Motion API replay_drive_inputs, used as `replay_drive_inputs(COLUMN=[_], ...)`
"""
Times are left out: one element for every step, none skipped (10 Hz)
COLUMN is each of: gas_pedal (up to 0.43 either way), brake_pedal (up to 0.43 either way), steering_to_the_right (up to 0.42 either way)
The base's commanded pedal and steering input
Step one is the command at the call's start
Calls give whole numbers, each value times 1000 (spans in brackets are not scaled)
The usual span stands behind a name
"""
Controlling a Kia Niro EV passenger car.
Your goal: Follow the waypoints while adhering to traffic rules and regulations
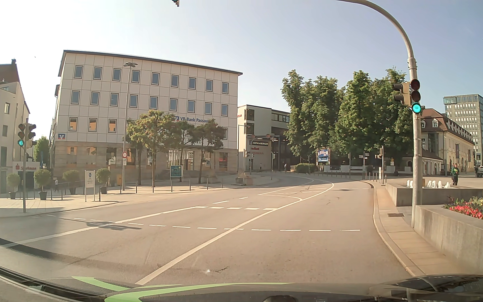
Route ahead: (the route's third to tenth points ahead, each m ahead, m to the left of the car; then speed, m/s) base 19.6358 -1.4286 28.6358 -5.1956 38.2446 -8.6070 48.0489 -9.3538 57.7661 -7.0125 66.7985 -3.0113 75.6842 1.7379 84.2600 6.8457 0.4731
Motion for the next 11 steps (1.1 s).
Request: replay_drive_inputs(gas_pedal=[331,331,331,331,331,331,331,331,331,331,339], brake_pedal=[0,0,0,0,0,0,0,0,0,0,0], steering_to_the_right=[133,126,118,111,101,102,105,108,108,108,108])
